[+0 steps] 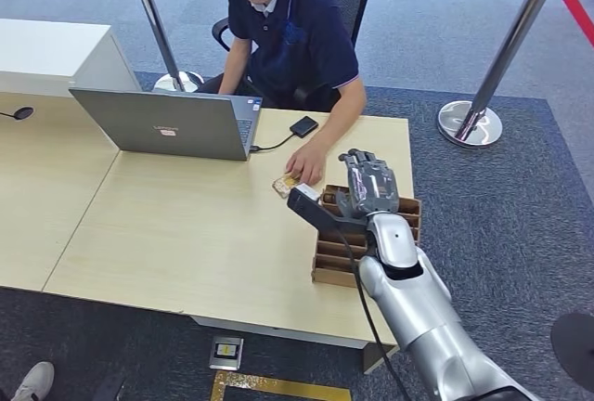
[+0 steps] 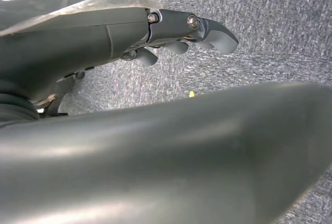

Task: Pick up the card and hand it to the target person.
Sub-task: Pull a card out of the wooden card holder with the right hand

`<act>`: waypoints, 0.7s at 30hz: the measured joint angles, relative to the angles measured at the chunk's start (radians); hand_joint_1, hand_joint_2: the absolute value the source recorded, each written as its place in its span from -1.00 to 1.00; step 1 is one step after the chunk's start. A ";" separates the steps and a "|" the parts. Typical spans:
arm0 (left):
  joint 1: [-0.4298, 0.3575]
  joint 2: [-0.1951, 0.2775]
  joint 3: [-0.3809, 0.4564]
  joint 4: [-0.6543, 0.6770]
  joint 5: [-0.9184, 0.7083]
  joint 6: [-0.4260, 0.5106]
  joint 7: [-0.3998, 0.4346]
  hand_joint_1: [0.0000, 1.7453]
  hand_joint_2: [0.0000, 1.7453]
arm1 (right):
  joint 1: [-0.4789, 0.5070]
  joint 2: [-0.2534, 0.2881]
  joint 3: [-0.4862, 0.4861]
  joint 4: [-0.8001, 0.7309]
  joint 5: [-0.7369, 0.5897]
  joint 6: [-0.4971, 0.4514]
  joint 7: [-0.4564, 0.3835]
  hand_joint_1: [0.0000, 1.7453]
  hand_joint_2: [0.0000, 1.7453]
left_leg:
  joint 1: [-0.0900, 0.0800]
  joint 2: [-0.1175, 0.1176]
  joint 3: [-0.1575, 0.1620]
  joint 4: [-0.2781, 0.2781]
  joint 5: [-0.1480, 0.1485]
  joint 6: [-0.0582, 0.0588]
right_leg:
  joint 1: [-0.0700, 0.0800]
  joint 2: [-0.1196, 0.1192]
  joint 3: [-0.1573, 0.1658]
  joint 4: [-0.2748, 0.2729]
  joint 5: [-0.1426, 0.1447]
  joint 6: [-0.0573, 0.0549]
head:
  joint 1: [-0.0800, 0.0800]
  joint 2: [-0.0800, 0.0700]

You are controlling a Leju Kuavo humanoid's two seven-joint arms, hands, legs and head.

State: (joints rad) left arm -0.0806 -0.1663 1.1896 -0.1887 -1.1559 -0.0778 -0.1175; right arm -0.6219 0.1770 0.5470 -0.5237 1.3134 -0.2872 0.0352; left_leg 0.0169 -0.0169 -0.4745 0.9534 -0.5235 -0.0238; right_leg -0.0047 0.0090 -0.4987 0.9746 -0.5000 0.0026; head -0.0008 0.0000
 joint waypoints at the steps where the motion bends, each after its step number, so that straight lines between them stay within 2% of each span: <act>1: 0.000 0.000 0.000 0.000 0.000 0.000 0.000 -1.00 -1.00 | 0.000 0.000 0.000 0.000 0.000 0.000 0.000 -0.32 1.00 | 0.000 0.000 0.000 0.000 0.000 0.000 | 0.000 0.000 0.000 0.000 0.000 0.000 | 0.000 0.000; 9: 0.000 0.000 0.000 0.001 0.000 0.000 0.000 -1.00 -1.00 | 0.006 0.000 0.000 0.002 0.000 0.003 -0.006 -0.22 1.00 | 0.000 0.000 0.000 0.000 0.000 0.000 | 0.000 0.000 0.000 0.000 0.000 0.000 | 0.000 0.000; 21: 0.000 0.000 0.000 0.004 -0.002 0.000 0.003 -1.00 -1.00 | 0.013 0.006 0.000 0.027 0.000 0.013 -0.026 -0.24 1.00 | 0.000 0.000 0.000 0.000 0.000 0.000 | 0.000 0.000 0.000 0.000 0.000 0.000 | 0.000 0.000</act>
State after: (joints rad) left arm -0.0810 -0.1667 1.1894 -0.1848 -1.1574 -0.0778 -0.1148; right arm -0.6087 0.1832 0.5469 -0.4970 1.3134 -0.2746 0.0091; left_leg 0.0169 -0.0169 -0.4746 0.9534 -0.5235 -0.0238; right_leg -0.0047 0.0090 -0.4987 0.9746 -0.5000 0.0026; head -0.0008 0.0000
